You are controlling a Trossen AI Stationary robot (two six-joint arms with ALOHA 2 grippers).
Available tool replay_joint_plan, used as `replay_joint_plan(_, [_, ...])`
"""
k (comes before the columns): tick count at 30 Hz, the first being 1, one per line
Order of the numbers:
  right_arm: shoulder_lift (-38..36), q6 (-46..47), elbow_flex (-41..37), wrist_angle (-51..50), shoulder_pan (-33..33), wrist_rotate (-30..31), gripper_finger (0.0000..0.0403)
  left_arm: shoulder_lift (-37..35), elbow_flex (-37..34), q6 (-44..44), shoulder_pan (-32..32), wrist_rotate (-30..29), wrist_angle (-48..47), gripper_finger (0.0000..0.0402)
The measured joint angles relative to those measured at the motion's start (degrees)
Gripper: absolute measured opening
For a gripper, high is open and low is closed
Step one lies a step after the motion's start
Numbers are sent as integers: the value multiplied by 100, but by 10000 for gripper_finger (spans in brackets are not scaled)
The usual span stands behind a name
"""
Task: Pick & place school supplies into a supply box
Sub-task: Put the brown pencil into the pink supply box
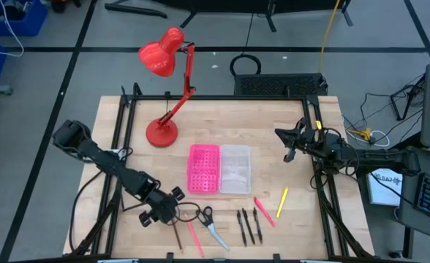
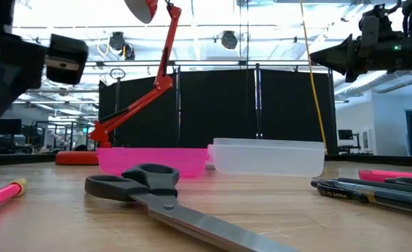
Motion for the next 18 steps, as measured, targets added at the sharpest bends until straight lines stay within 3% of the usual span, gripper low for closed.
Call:
replay_joint_plan(9, [0,-12,0,-15,0,-1,0,435,0,414,-142,-424,-18,193])
replay_joint_plan(18, [0,-87,0,-15,0,1,0,762,2,564,-74,-398,-178,193])
